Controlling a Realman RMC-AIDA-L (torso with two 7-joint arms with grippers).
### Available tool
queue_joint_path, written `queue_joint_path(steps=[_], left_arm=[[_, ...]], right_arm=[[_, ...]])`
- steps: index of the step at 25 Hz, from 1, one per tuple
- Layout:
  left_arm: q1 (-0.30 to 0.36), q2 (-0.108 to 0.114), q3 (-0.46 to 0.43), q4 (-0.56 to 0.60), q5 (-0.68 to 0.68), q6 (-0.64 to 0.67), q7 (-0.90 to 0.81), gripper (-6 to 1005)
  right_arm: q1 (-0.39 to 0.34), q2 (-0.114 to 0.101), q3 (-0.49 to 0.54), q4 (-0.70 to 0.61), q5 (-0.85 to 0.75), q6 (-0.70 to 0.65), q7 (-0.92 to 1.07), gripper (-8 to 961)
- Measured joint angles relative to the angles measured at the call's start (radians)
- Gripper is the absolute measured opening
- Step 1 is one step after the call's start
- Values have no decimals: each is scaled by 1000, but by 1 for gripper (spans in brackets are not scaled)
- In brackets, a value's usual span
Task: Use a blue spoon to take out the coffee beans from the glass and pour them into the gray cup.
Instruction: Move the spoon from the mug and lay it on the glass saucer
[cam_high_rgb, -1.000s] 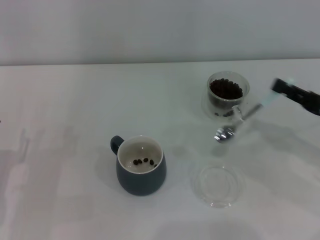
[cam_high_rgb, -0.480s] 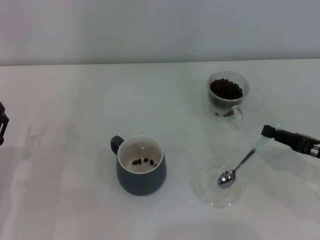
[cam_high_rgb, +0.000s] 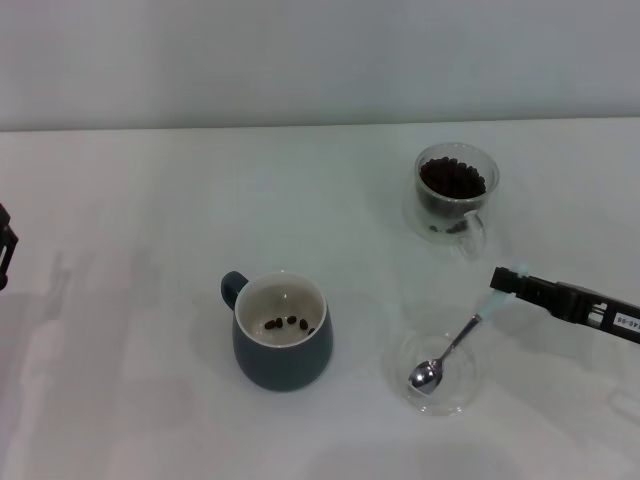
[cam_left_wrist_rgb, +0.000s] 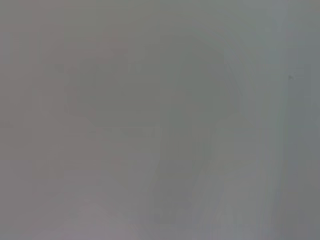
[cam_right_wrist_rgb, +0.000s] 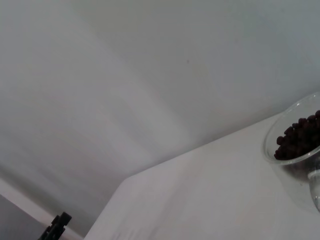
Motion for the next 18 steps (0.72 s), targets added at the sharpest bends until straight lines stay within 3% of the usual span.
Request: queue_joint_path(steps=[12, 18], left_arm=[[2, 1, 0, 0, -4, 3, 0, 686], [7, 2, 0, 0, -4, 6, 0, 685]], right_arm=[[18, 33, -13, 13, 0, 120, 28, 253], [17, 24, 3, 4, 9, 155, 34, 256]])
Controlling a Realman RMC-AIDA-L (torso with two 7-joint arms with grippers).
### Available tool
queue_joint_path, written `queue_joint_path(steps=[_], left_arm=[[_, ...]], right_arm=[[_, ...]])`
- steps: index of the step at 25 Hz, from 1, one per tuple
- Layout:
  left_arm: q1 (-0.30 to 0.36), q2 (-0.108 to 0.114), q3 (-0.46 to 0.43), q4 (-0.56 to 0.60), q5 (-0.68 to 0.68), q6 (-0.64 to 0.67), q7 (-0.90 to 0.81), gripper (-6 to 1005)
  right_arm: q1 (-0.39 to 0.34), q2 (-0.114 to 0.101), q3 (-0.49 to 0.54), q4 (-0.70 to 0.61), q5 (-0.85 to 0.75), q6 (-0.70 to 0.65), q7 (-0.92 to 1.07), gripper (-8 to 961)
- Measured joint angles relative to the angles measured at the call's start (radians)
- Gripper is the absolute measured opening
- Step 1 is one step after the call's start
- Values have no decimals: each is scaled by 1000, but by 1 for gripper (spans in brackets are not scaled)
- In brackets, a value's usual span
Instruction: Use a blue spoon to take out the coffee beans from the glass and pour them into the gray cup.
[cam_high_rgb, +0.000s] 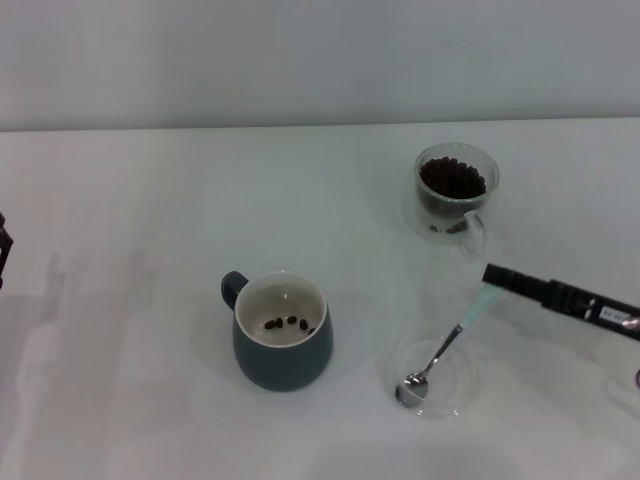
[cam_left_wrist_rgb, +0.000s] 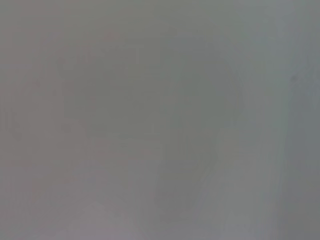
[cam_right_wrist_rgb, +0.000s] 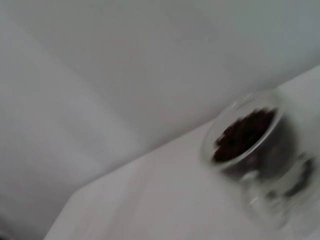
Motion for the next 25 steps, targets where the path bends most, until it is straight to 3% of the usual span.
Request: queue_joint_path(steps=[1, 7, 10, 13, 14, 16, 17, 18, 19, 20, 23, 25], left_arm=[[1, 0, 0, 0, 0, 0, 0, 684], [1, 0, 0, 0, 0, 3, 0, 686], [1, 0, 0, 0, 0, 4, 0, 686], [2, 0, 0, 0, 0, 4, -4, 685], [2, 0, 0, 0, 0, 4, -4, 685], [2, -1, 0, 0, 0, 4, -6, 685], [0, -2, 2, 2, 1, 4, -6, 684], [-2, -2, 4, 6, 3, 4, -5, 684], [-5, -2, 8, 20, 9, 13, 2, 684], [-5, -2, 8, 20, 9, 13, 2, 685], [-1, -3, 6, 31, 9, 27, 8, 689], [1, -4, 5, 37, 8, 27, 7, 691]], right_arm=[[-3, -6, 13, -1, 0, 3, 0, 257], [-40, -47, 134, -7, 0, 17, -24, 508], [-73, -55, 251, -24, 0, 16, -82, 753], [-128, 7, 462, -121, 1, 12, -300, 788], [-128, 7, 462, -121, 1, 12, -300, 799], [-138, 60, 562, -163, 4, 12, -519, 810], [-131, 76, 595, -157, 19, 9, -640, 810], [-114, 85, 620, -133, 47, 0, -793, 809], [-67, 85, 643, -32, 142, -17, -1093, 808], [-67, 85, 643, -32, 142, -17, -1093, 808], [6, 86, 648, 131, 290, -41, -1425, 807], [27, 88, 648, 185, 327, -85, -1541, 808]])
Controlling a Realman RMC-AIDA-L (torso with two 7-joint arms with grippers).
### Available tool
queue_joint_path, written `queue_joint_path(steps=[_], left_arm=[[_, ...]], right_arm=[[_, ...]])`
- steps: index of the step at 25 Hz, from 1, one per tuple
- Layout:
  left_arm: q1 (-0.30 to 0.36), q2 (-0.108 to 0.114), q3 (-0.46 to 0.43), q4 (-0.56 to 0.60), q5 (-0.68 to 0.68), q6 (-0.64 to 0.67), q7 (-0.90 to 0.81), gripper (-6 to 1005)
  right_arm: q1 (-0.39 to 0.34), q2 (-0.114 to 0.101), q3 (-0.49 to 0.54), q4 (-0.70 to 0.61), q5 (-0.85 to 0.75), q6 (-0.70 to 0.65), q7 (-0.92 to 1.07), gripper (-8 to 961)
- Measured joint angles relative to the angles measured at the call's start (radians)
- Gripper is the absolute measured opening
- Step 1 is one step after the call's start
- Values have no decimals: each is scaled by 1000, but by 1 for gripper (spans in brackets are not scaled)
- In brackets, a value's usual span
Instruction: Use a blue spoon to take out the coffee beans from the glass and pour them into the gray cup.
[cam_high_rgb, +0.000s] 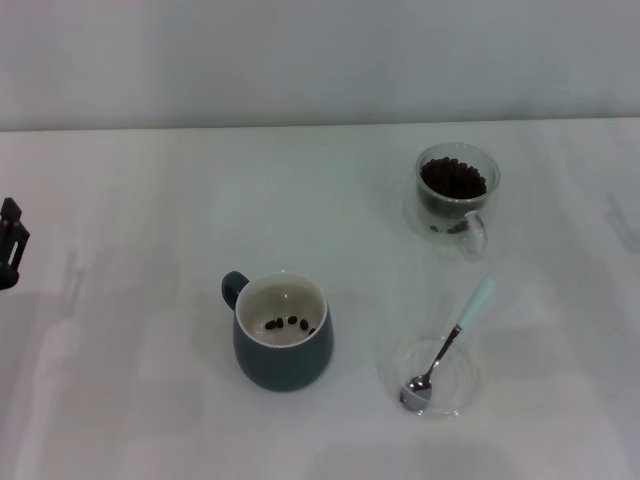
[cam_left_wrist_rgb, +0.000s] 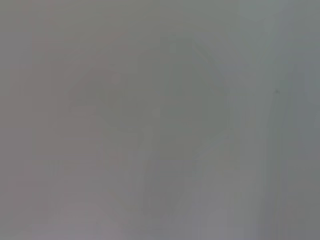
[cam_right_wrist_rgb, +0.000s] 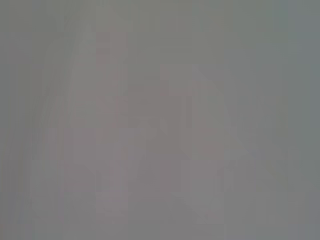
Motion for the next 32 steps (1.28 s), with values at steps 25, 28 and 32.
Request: queue_joint_path(steps=[25, 28, 32], left_arm=[[10, -1, 4, 19, -3, 12, -61, 700], [7, -1, 4, 23, -2, 13, -62, 713], [11, 2, -1, 41, -5, 16, -62, 730]], right_arm=[[32, 1, -3, 56, 6, 35, 180, 810], [32, 1, 0, 66, 7, 35, 181, 810], [32, 1, 1, 74, 9, 36, 182, 810]])
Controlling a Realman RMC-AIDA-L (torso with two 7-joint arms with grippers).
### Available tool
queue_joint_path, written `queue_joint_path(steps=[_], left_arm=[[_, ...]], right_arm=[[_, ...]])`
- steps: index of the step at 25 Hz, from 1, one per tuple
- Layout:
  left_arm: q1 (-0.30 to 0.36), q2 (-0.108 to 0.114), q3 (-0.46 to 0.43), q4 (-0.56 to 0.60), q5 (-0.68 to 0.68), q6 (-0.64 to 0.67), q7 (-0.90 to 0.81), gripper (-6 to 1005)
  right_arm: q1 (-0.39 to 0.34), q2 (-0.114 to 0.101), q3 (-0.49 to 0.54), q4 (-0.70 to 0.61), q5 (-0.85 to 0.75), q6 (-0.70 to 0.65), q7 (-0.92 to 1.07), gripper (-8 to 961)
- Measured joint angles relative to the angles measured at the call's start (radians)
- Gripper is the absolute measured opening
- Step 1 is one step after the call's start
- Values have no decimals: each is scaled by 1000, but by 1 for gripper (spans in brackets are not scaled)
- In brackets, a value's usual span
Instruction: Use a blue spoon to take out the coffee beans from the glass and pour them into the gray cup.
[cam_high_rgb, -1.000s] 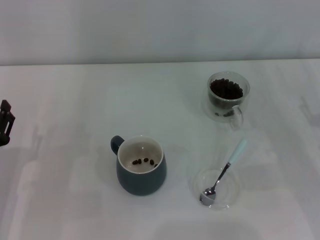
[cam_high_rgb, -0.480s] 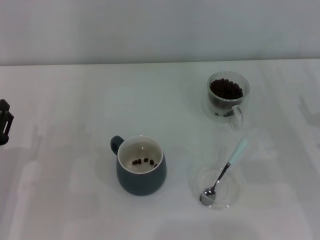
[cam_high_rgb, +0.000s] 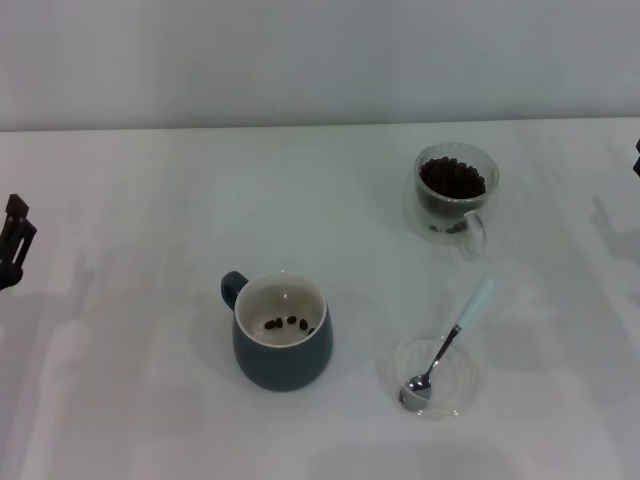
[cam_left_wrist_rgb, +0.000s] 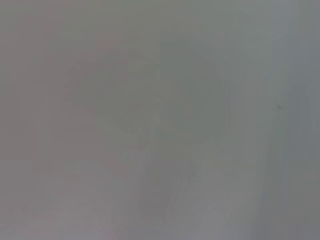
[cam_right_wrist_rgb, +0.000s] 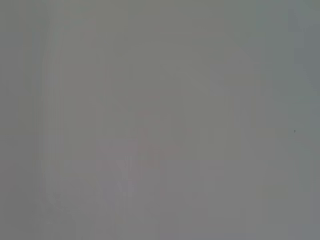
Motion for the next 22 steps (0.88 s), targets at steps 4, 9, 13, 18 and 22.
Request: queue_joint_path(steps=[4, 9, 13, 18, 22], left_arm=[[1, 0, 2, 0, 4, 0, 3, 778], [1, -2, -1, 0, 1, 1, 7, 788], [2, -2, 0, 0, -2, 1, 4, 786], [4, -1, -2, 1, -3, 1, 3, 784], [4, -1, -1, 1, -1, 1, 3, 782]], right_arm=[[1, 0, 0, 9, 0, 1, 0, 810], [4, 1, 0, 15, 0, 1, 1, 810], [9, 3, 0, 20, -2, 1, 1, 810], [15, 3, 1, 29, 1, 7, 1, 810], [24, 3, 4, 29, 2, 19, 2, 810]])
